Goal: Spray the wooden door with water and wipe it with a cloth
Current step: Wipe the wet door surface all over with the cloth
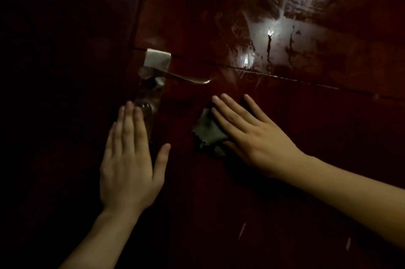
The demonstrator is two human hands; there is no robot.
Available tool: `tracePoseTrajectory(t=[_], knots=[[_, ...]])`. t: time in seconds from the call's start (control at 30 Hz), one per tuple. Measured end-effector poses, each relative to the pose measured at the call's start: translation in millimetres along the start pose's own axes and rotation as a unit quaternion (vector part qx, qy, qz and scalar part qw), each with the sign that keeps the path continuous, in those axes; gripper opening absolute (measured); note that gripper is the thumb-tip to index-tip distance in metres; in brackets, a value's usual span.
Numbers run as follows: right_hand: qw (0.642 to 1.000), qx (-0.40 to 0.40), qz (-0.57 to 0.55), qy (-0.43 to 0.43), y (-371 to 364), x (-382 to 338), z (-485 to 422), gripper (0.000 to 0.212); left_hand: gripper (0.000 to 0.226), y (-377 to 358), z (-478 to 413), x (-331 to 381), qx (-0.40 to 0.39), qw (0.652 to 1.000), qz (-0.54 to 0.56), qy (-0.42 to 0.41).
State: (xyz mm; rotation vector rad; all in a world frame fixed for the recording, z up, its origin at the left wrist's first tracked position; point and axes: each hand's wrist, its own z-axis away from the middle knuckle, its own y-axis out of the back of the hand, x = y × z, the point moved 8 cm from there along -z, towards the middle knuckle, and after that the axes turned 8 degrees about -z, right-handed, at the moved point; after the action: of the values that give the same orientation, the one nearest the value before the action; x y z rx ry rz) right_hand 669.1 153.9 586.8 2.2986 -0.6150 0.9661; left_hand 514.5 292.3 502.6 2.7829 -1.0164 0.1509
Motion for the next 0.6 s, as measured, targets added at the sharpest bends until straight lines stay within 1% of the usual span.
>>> tracePoseTrajectory(t=[0.07, 0.13, 0.23, 0.33, 0.4, 0.43, 0.5, 0.6], knots=[[1.000, 0.001, 0.024, -0.010, -5, -10, 0, 0.066, 0.085, 0, 0, 1, -0.001, 1.000, 0.006, 0.001], [0.999, 0.011, 0.025, -0.031, -1, -17, -4, 0.071, 0.084, 0, 2, 0, 0.000, 1.000, 0.008, 0.002], [0.999, 0.021, 0.016, -0.042, 0, -22, -7, 0.068, 0.083, 0, 2, 0, 0.003, 1.000, 0.011, 0.003], [0.999, 0.040, 0.006, -0.002, 0, -28, -6, 0.066, 0.082, 1, 2, -1, 0.008, 1.000, 0.009, 0.007], [0.999, 0.033, 0.004, 0.026, -4, -30, -5, 0.063, 0.083, 0, 3, -2, 0.010, 1.000, 0.015, 0.009], [0.999, 0.025, 0.003, 0.027, -6, -28, -3, 0.061, 0.083, 0, 3, -1, 0.009, 1.000, 0.018, 0.009], [1.000, 0.023, -0.005, 0.000, -9, -24, -1, 0.059, 0.082, 1, 3, -4, 0.013, 1.000, 0.018, 0.008], [0.997, 0.038, -0.021, -0.064, -7, -16, 10, 0.060, 0.079, 7, 2, 3, 0.023, 0.999, 0.015, -0.016]])
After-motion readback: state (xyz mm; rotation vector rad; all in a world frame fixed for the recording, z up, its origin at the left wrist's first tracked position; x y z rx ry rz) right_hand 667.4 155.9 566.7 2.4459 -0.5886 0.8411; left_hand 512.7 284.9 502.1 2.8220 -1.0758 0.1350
